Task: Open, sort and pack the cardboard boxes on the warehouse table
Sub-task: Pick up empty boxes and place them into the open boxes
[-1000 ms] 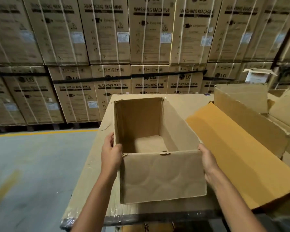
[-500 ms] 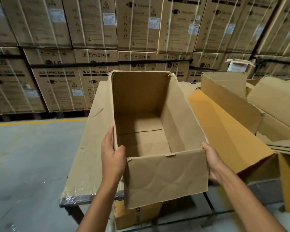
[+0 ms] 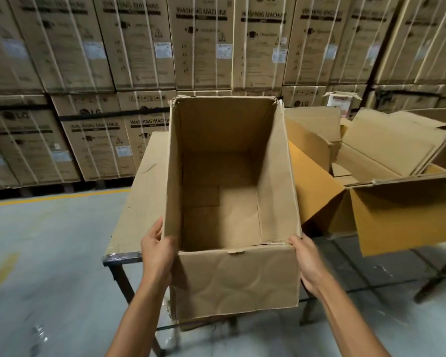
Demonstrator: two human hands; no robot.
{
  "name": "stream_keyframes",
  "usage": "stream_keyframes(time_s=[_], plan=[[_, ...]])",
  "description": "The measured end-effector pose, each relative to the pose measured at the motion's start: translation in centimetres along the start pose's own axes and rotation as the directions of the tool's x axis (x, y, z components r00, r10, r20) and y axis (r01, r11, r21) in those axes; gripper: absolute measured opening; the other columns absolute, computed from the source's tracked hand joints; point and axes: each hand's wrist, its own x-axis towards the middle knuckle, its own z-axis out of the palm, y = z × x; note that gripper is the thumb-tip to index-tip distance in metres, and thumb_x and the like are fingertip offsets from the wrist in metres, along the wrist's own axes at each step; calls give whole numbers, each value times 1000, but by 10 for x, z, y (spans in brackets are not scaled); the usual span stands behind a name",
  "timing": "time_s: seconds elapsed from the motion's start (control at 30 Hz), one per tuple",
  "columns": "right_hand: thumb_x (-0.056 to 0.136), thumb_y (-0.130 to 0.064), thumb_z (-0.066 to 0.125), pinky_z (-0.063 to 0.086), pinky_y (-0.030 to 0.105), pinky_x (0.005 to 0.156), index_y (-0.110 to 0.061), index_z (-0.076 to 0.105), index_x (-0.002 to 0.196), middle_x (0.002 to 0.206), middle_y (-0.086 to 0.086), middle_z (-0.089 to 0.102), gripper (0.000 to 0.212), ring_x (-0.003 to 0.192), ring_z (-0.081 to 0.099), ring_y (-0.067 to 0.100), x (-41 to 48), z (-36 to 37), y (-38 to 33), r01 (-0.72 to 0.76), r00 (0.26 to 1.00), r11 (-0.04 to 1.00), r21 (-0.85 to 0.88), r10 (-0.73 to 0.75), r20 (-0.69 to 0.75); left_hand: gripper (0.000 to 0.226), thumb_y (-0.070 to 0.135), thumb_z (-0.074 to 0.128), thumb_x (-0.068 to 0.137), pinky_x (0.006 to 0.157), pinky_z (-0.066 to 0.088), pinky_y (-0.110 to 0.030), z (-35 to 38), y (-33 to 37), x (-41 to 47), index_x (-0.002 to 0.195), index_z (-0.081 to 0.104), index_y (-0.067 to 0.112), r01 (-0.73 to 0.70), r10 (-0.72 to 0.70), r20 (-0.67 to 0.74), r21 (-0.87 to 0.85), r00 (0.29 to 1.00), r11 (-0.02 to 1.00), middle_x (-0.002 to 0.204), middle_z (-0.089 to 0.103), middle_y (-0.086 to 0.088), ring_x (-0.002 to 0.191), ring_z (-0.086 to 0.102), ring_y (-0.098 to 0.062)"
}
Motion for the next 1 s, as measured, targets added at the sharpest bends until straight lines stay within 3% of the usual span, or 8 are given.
stream_keyframes(time_s=[0.1, 0.2, 0.3, 0.37, 0.53, 0.67, 0.83, 1.0], plan=[[101, -11, 44, 59, 39, 71, -11, 53, 131, 106, 16, 67, 31, 94, 67, 29, -39, -30, -9, 65, 998, 998, -4, -65, -16, 47, -12, 43, 89, 64, 47, -31, 1, 4, -40, 120, 62, 19, -14, 15, 33, -20, 999, 1000, 97, 64, -2, 90, 58, -22], [97, -20, 49, 52, 58, 97, -18, 49, 138, 119, 15, 65, 41, 111, 63, 34, -73, -58, -31, 141, 988, 990, -14, -142, -59, 45, -9, 43, 92, 64, 48, -31, 7, 18, -72, 125, 62, 17, -36, 39, 40, -72, 998, 997, 106, 65, -7, 96, 60, -24], [77, -42, 54, 52, 60, 95, -28, 44, 143, 123, 12, 64, 68, 109, 63, 33, -101, -87, -55, 228, 968, 973, -26, -229, -104, 45, -7, 43, 94, 71, 55, -37, 18, 36, -97, 126, 63, 17, -64, 74, 64, -151, 995, 986, 112, 66, -10, 99, 62, -27], [72, -44, 54, 53, 59, 94, -30, 44, 143, 122, 10, 65, 74, 107, 65, 33, -117, -108, -70, 289, 947, 957, -3, -287, -148, 45, -6, 43, 94, 81, 58, -45, 30, 48, -113, 128, 62, 17, -87, 106, 87, -197, 991, 977, 115, 65, -10, 104, 63, -29], [93, -29, 57, 55, 55, 93, -28, 43, 146, 117, 7, 66, 55, 105, 66, 27, -140, -157, -99, 416, 885, 909, 20, -400, -240, 49, -11, 41, 88, 70, 50, -33, 72, 85, -144, 118, 62, 21, -155, 207, 158, -289, 966, 945, 108, 63, -8, 95, 59, -21], [98, -18, 54, 52, 52, 99, -26, 46, 142, 119, 4, 66, 46, 108, 64, 23, -128, -194, -118, 468, 828, 884, 2, -438, -349, 52, -11, 39, 89, 80, 53, -37, 118, 110, -155, 109, 60, 33, -205, 290, 217, -344, 932, 916, 108, 61, -5, 99, 59, -21], [99, -27, 51, 42, 34, 93, -23, 46, 144, 123, -1, 61, 45, 109, 56, 22, -104, -235, -146, 455, 724, 846, -278, -533, -438, 59, -16, 36, 82, 77, 52, -33, 185, 129, -144, 106, 62, 32, -239, 344, 220, -396, 913, 887, 102, 65, -1, 96, 60, -18], [98, -32, 52, 46, 46, 102, -29, 32, 154, 133, 1, 60, 60, 118, 57, 26, -61, -265, -178, 493, 658, 787, -371, -616, -433, 58, -19, 37, 72, 69, 49, -27, 255, 141, -114, 95, 63, 28, -282, 403, 193, -456, 895, 844, 94, 64, 0, 91, 57, -20]])
